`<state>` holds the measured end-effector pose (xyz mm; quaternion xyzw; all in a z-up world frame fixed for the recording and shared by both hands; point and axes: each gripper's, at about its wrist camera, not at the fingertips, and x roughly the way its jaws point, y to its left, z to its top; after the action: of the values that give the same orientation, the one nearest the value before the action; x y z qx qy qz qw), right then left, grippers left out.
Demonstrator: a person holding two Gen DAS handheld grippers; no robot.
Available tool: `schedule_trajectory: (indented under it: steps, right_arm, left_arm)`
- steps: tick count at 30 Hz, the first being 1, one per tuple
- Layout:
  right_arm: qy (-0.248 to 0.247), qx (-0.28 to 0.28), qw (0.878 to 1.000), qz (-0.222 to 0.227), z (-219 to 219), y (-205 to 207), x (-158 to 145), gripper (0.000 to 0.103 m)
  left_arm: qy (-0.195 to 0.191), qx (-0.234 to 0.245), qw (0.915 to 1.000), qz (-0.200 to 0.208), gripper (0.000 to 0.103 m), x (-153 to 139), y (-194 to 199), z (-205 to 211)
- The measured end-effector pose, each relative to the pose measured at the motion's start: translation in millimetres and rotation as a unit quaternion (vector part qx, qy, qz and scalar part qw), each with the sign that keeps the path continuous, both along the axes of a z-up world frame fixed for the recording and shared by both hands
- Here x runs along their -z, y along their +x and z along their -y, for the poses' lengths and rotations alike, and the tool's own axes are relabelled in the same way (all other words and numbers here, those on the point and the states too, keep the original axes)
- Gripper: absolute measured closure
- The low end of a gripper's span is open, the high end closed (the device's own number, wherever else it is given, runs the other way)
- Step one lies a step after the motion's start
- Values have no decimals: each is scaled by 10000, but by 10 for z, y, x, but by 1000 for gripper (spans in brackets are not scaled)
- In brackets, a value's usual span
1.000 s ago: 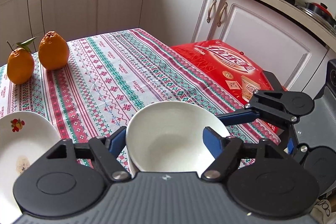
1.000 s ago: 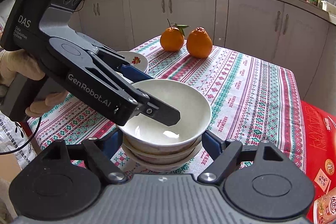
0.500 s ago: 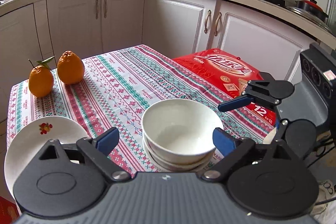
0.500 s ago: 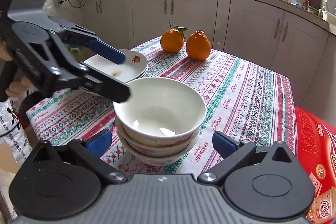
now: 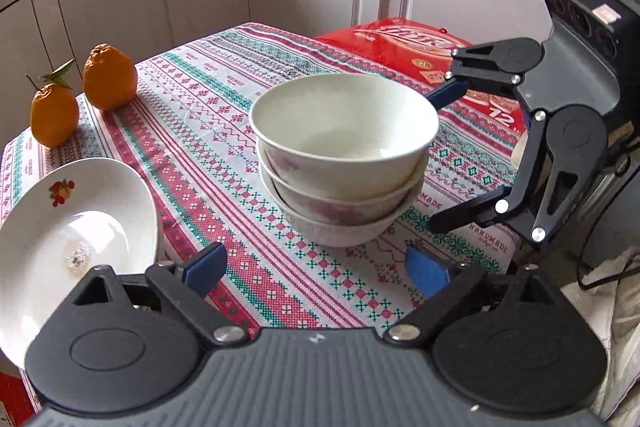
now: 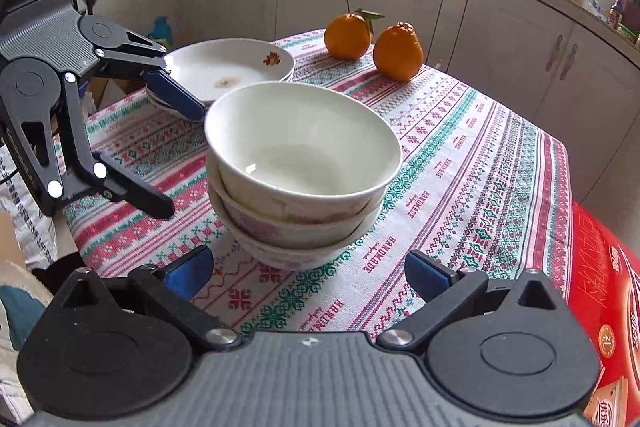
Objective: Organize plates and bowls
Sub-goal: 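Grip the three-bowl stack from opposite sides with both grippers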
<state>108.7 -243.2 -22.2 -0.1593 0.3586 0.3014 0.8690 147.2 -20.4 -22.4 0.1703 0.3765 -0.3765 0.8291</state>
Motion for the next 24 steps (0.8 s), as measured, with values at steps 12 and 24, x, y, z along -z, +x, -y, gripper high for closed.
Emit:
schedule_trajectory:
  steps: [12,24]
  right_arm:
    - [-441,-1082,9931,-85,-82,298,74,0]
    - [-428,-1933,9794,-399,-165,511,59,8]
  left_arm:
    - [471,1002,9938,43,8,143,224,243]
    - [336,1739,9840,-207,13,112,394,316]
